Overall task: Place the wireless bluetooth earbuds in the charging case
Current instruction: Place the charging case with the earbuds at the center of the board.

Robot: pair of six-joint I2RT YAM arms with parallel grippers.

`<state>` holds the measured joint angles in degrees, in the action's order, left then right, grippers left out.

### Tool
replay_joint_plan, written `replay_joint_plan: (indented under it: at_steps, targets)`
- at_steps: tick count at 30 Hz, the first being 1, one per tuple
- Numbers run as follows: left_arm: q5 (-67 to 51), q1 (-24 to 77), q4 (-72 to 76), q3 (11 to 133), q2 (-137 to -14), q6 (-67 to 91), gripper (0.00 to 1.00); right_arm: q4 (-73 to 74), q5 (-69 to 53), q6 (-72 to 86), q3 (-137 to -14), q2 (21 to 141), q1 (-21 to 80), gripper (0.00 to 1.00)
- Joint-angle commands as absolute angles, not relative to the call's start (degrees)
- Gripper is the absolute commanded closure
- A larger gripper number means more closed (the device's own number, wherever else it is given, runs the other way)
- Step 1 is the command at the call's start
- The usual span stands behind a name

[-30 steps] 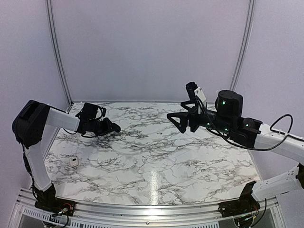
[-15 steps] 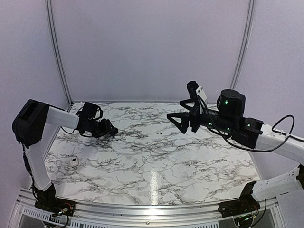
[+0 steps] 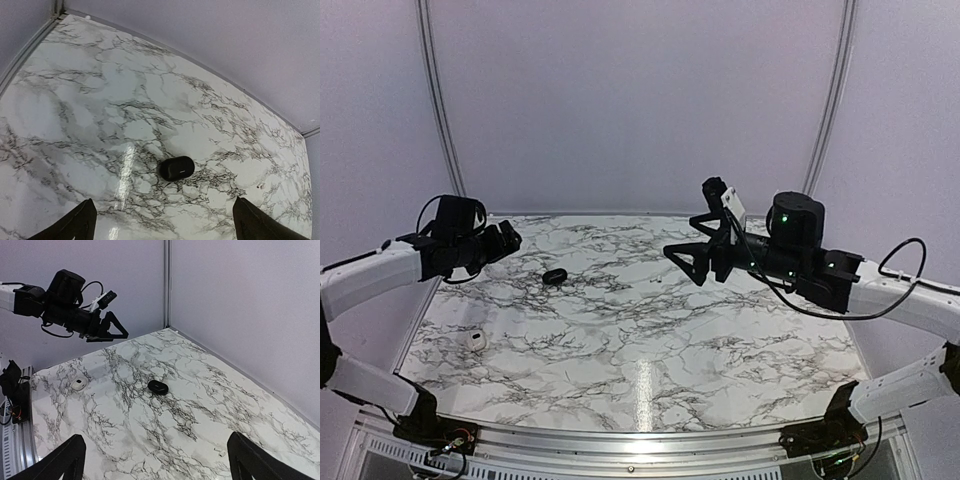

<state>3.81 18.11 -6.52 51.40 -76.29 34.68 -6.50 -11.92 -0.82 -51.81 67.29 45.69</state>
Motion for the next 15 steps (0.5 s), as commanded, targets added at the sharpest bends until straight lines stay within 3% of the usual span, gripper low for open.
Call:
replay_joint_plan:
  at_steps: [1,6,15]
  targets:
    - [15.7,18.0,-15.9,44.9,-64.2,39.3,0.01,-10.5,-13.3,-1.7,-50.4,68.1,45.0,0.02]
    - [20.2,18.1,-23.1,41.9,-54.3,45.3,0.01,-10.9,-14.4,-1.8,-50.9,69.2,43.7,0.01]
    - [21.5,18.8,-31.8,36.2,-52.7,50.5,0.01,-11.9,-19.6,-0.3,-51.4,73.3,41.9,0.01]
